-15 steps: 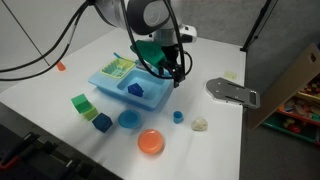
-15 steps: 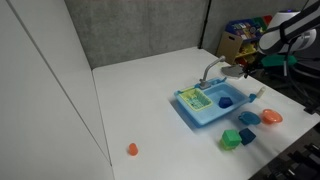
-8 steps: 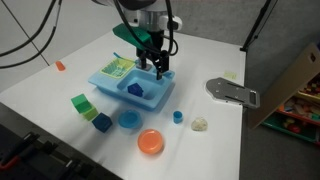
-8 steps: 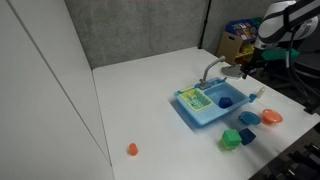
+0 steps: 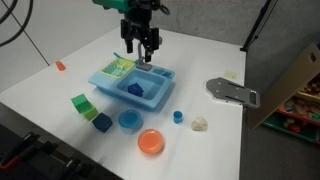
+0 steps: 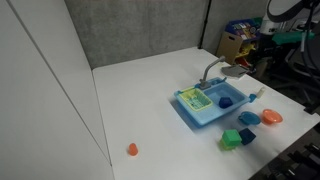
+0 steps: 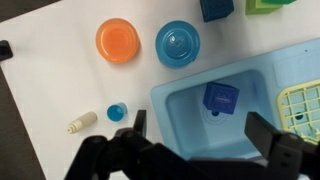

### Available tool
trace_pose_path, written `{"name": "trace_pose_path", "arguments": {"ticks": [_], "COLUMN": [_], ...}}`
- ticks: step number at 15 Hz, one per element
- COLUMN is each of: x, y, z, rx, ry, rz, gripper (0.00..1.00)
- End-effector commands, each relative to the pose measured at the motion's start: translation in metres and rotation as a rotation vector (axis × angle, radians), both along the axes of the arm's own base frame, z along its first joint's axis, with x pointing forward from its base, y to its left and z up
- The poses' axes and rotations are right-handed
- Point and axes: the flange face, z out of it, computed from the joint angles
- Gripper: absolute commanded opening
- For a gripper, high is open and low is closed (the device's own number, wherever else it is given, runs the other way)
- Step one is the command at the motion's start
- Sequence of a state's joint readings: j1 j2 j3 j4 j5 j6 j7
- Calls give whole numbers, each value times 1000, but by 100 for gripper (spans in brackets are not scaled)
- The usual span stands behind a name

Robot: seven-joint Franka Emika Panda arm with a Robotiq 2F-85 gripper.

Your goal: Put the white bottle on the table

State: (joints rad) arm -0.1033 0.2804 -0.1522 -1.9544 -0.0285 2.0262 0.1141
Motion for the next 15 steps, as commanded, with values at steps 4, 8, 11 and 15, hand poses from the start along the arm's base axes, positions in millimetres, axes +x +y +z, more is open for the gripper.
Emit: {"name": "trace_pose_path", "arguments": {"ticks": [4, 8, 11, 15], "x": [-28, -42, -53, -71], "y": [21, 43, 61, 77], "z": [75, 114, 141, 183], "rx": [12, 23, 21, 21], "ry": [-32, -59, -79, -114], "rz": [95, 144, 167, 201], "gripper": [100, 100, 100, 100]}}
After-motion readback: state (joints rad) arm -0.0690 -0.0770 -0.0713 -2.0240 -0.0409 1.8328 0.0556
